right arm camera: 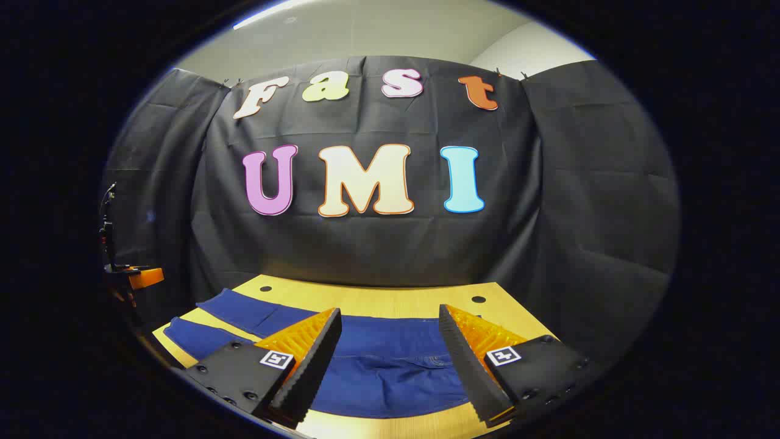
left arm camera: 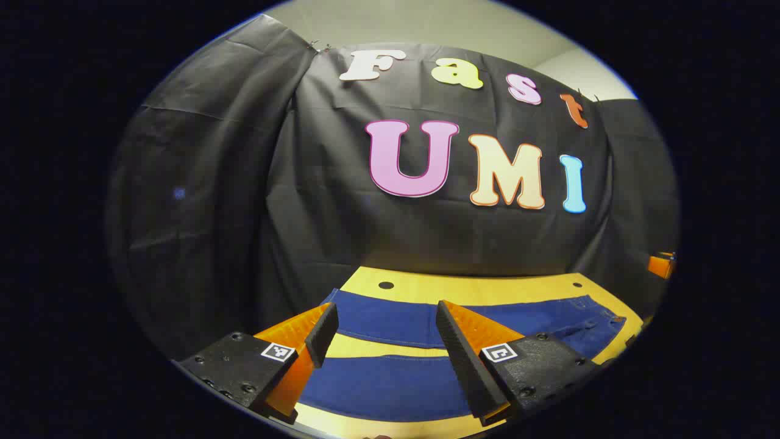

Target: Grasp the waist and the cuffs of the jeans and fold them to make the two legs overlap; first hold the waist and fold one-third of the jeans toward the cuffs, then hold the cuffs and fold the remaining one-third in the same direction to finish folding.

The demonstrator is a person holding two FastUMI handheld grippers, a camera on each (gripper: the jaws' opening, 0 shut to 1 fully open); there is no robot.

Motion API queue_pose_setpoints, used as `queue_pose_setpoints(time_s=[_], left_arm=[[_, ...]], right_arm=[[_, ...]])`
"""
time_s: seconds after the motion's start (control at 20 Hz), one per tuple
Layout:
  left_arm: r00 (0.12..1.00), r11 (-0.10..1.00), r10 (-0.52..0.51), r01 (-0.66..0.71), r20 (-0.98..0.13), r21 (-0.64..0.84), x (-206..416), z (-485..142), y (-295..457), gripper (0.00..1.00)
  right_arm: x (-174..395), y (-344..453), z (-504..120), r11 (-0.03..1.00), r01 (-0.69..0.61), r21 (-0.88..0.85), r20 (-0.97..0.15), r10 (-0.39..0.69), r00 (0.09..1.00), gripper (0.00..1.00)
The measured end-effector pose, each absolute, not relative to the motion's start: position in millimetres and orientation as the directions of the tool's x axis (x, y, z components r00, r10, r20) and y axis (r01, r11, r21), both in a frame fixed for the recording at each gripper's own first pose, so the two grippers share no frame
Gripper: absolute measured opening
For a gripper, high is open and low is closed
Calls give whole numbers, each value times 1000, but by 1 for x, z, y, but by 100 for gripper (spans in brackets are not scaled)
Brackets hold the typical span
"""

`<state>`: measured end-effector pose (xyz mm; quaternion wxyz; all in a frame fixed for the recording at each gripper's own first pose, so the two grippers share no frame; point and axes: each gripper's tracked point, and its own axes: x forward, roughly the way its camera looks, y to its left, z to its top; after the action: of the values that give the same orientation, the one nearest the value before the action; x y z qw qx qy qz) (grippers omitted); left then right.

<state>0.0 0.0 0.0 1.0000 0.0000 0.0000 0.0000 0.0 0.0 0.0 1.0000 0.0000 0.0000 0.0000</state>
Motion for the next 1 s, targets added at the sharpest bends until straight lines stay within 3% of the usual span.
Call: queue_pose_setpoints(time_s=[0.55, 0.7, 0.85, 0.95, 1.0], left_arm=[[997, 997, -66, 68, -33, 40, 11, -13, 10, 94], [986, 981, -162, 166, -47, 97, 13, -14, 5, 95], [940, 918, -296, 330, -171, 219, 11, -43, 2, 96], [882, 862, -373, 445, -289, 244, 8, -66, 1, 100], [841, 832, -401, 500, -363, 239, 1, -84, 3, 97]], right_arm=[[14, 18, -5, 999, -47, 10, -43, 48, 998, 99], [17, 17, -11, 999, -47, 25, -67, 48, 997, 99], [16, 17, -19, 998, -56, 12, -93, 57, 994, 99], [13, 17, -28, 998, -60, -14, -116, 58, 992, 99], [12, 19, -31, 998, -66, -20, -123, 63, 990, 99]])
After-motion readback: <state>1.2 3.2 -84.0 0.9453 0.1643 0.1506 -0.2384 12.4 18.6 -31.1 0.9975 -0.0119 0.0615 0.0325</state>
